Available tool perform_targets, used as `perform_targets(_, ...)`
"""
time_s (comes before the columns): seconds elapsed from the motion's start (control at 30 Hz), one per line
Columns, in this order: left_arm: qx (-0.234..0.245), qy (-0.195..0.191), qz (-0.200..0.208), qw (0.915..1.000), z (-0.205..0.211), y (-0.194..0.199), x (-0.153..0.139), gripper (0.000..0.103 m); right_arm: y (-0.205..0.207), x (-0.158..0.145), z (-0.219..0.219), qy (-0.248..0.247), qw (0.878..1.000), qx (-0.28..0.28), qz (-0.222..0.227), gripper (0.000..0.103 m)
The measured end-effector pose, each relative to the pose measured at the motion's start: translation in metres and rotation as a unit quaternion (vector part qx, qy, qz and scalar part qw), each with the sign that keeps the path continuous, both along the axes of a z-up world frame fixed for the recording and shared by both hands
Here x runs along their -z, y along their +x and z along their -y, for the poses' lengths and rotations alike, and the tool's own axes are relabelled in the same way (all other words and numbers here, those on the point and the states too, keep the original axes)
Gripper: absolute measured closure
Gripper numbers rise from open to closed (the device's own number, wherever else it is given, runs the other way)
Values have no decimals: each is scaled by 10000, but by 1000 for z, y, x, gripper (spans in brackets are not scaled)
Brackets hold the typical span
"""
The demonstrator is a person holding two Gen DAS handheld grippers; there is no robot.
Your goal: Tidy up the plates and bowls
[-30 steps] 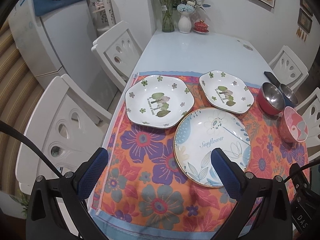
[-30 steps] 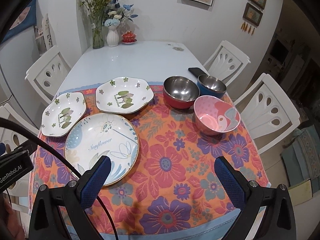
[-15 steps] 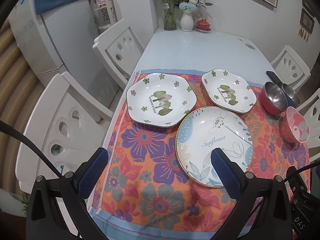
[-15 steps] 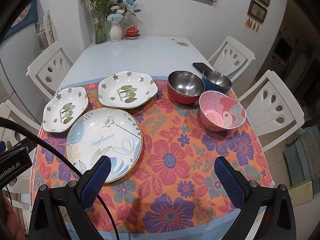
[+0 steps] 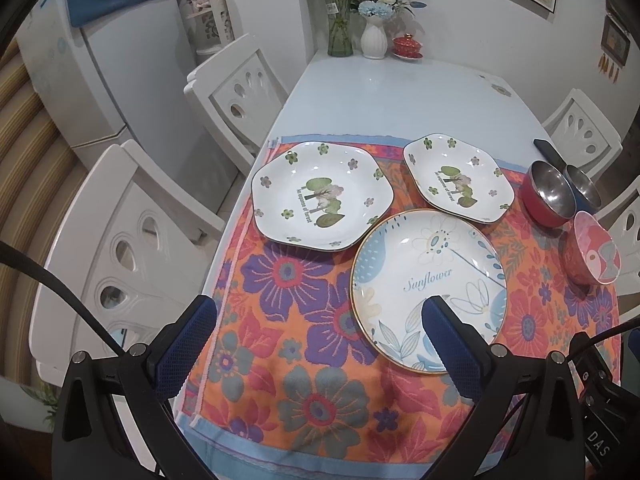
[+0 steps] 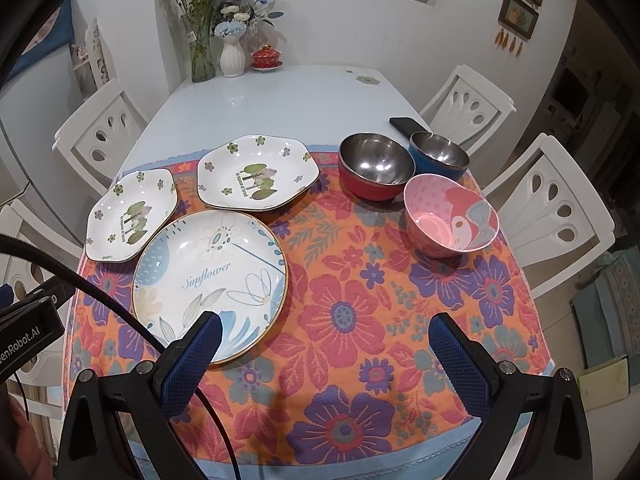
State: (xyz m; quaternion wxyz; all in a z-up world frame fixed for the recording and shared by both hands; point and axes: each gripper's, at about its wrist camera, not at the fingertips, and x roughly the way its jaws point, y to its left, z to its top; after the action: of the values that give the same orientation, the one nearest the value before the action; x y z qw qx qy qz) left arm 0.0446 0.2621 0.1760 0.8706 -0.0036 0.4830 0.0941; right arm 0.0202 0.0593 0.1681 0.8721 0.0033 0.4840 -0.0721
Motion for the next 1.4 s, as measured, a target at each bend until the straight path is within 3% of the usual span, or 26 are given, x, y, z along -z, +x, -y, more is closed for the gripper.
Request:
perform_targets(0.2,83,257,80,9996,4,-2,1,1,1,1,0,-3,10000,6,-12,0)
perform_targets(1.4,95,130,-153,9998,5,1,11,1,8,13,3,211,9995,39,-234,0)
